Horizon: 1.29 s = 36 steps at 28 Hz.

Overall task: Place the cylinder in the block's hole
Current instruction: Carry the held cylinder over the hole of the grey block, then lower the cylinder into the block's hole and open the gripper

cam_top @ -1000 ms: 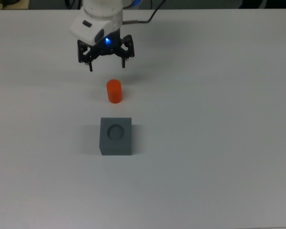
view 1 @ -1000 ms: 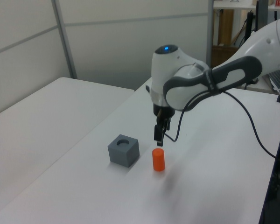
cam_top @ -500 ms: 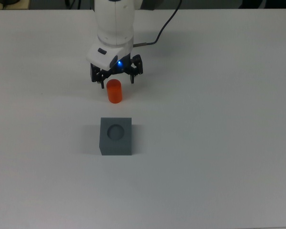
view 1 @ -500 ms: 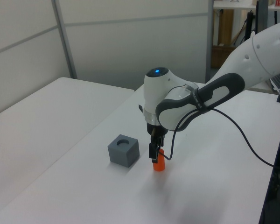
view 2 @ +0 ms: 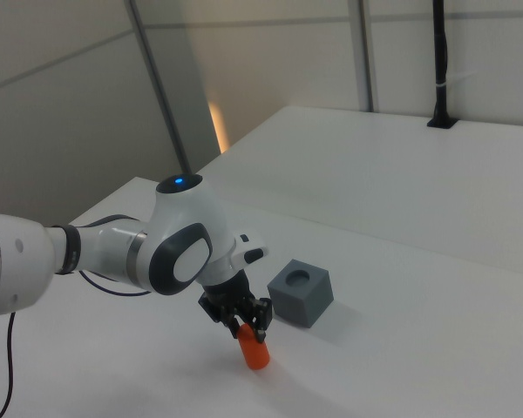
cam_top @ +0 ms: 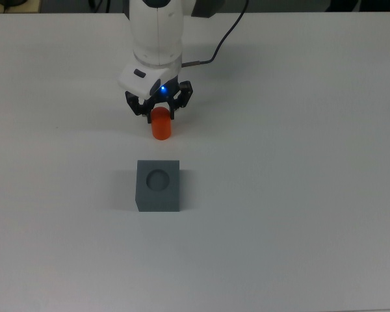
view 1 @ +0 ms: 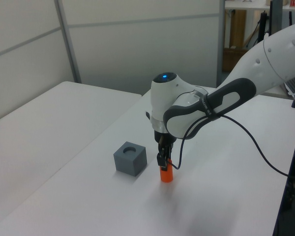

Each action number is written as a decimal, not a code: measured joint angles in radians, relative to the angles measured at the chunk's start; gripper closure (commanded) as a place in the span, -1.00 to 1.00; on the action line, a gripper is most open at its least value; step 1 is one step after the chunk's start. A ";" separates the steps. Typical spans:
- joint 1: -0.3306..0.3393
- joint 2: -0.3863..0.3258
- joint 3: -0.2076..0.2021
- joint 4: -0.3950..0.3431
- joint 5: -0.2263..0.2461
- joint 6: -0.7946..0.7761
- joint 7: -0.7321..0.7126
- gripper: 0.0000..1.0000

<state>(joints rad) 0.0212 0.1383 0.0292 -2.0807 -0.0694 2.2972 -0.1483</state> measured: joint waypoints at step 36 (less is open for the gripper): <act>-0.045 0.151 -0.006 0.378 0.134 0.001 0.128 0.66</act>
<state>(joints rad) -0.0241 0.2896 0.0234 -1.7027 0.0645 2.2981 -0.0199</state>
